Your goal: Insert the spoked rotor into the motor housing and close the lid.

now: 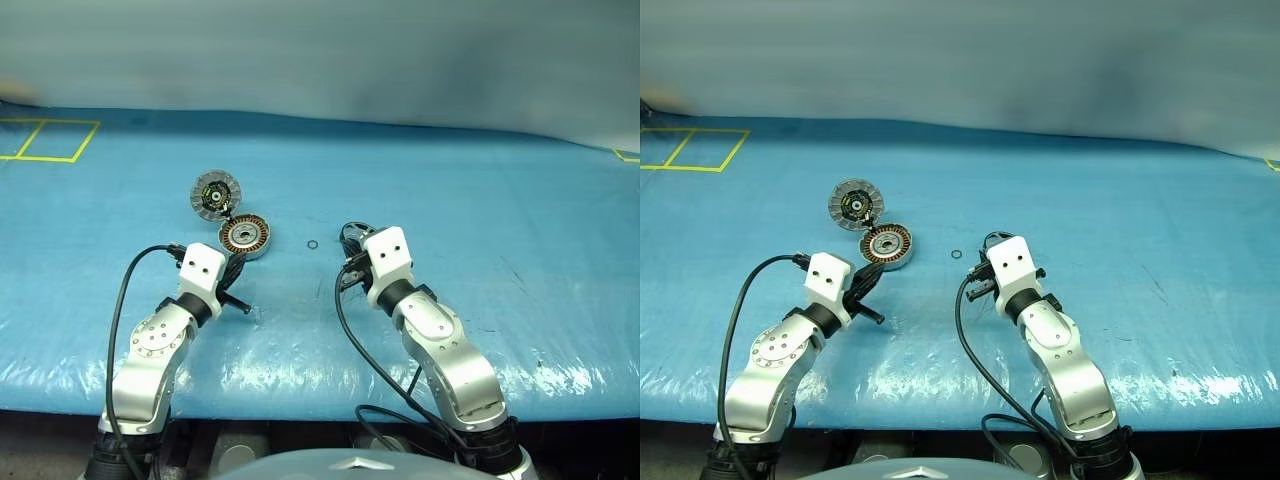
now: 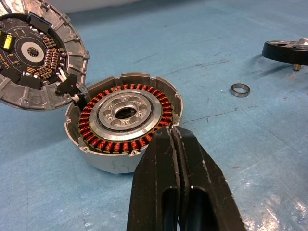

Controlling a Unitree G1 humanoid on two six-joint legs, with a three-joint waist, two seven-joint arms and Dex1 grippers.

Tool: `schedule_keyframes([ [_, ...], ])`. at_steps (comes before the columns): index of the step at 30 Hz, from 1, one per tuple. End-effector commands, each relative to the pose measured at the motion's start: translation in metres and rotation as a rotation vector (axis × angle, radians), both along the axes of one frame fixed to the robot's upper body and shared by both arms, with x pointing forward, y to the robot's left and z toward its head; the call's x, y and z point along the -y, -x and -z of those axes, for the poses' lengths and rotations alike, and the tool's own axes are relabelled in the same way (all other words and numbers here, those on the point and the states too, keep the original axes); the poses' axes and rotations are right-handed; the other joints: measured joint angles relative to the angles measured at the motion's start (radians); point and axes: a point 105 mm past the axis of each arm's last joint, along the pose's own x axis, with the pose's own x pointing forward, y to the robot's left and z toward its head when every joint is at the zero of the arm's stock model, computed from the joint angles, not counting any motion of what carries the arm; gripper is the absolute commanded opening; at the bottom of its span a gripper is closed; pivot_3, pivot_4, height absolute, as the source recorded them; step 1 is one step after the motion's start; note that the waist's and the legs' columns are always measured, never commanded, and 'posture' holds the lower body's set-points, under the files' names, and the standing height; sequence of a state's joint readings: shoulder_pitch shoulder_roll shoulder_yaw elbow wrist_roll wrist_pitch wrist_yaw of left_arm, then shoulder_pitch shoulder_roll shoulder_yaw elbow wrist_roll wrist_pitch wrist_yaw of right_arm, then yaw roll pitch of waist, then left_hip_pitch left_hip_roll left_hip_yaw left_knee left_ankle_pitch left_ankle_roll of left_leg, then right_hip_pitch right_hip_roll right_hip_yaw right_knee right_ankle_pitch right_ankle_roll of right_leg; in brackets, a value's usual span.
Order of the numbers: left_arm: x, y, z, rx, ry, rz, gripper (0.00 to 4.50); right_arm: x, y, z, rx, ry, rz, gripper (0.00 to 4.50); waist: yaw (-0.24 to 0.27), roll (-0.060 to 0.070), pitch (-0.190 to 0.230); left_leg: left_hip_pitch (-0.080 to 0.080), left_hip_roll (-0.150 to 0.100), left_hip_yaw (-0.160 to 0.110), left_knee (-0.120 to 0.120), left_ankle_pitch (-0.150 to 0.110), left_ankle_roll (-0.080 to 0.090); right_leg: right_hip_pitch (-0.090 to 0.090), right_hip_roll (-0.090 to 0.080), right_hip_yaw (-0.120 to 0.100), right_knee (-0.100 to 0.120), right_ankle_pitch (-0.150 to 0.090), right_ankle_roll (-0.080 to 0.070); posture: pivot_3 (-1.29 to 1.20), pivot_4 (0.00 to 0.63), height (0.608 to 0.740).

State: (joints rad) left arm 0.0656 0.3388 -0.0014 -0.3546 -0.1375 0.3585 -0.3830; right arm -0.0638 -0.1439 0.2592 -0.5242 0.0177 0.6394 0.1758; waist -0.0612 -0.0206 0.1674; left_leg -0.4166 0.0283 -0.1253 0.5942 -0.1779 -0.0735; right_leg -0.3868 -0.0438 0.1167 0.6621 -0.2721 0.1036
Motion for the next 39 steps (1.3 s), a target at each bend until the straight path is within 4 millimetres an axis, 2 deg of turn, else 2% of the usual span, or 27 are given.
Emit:
schedule_keyframes([
  [1, 0.0009, 0.0001, -0.0081, 0.036, 0.000, 0.009, 0.05, -0.0026, 0.0010, -0.0144, 0.054, -0.020, -0.011, 0.18, 0.000, 0.000, 0.000, 0.000, 0.000, 0.000, 0.000, 0.000, 0.000, 0.000, 0.000, 0.000, 0.000, 0.000, 0.000, 0.00, 0.150, 0.740],
  [19, 0.0058, 0.0053, -0.0088, 0.011, 0.035, 0.045, 0.05, -0.0057, 0.0024, -0.0118, 0.030, -0.035, -0.024, 0.18, 0.000, 0.000, 0.000, 0.000, 0.000, 0.000, 0.000, 0.000, 0.000, 0.000, 0.000, 0.000, 0.000, 0.000, 0.000, 0.00, 0.150, 0.740],
  [32, 0.0050, 0.0050, -0.0124, 0.000, 0.030, 0.068, 4.35, -0.0057, 0.0024, -0.0116, 0.030, -0.035, -0.015, 0.18, 0.000, 0.000, 0.000, 0.000, 0.000, 0.000, 0.000, 0.000, 0.000, 0.000, 0.000, 0.000, 0.000, 0.000, 0.000, 0.00, 0.150, 0.740],
  [33, 0.0046, 0.0045, -0.0131, 0.001, 0.028, 0.069, 4.49, -0.0056, 0.0024, -0.0115, 0.030, -0.036, -0.014, 0.18, 0.000, 0.000, 0.000, 0.000, 0.000, 0.000, 0.000, 0.000, 0.000, 0.000, 0.000, 0.000, 0.000, 0.000, 0.000, 0.00, 0.150, 0.740],
  [39, 0.0020, 0.0045, -0.0139, 0.009, 0.012, 0.052, 4.49, -0.0064, 0.0039, -0.0104, 0.025, -0.037, -0.015, 0.18, -0.001, 0.000, 0.000, 0.000, 0.000, 0.000, 0.000, 0.000, 0.000, 0.000, 0.000, 0.000, 0.000, 0.000, 0.000, 0.00, 0.150, 0.740],
])
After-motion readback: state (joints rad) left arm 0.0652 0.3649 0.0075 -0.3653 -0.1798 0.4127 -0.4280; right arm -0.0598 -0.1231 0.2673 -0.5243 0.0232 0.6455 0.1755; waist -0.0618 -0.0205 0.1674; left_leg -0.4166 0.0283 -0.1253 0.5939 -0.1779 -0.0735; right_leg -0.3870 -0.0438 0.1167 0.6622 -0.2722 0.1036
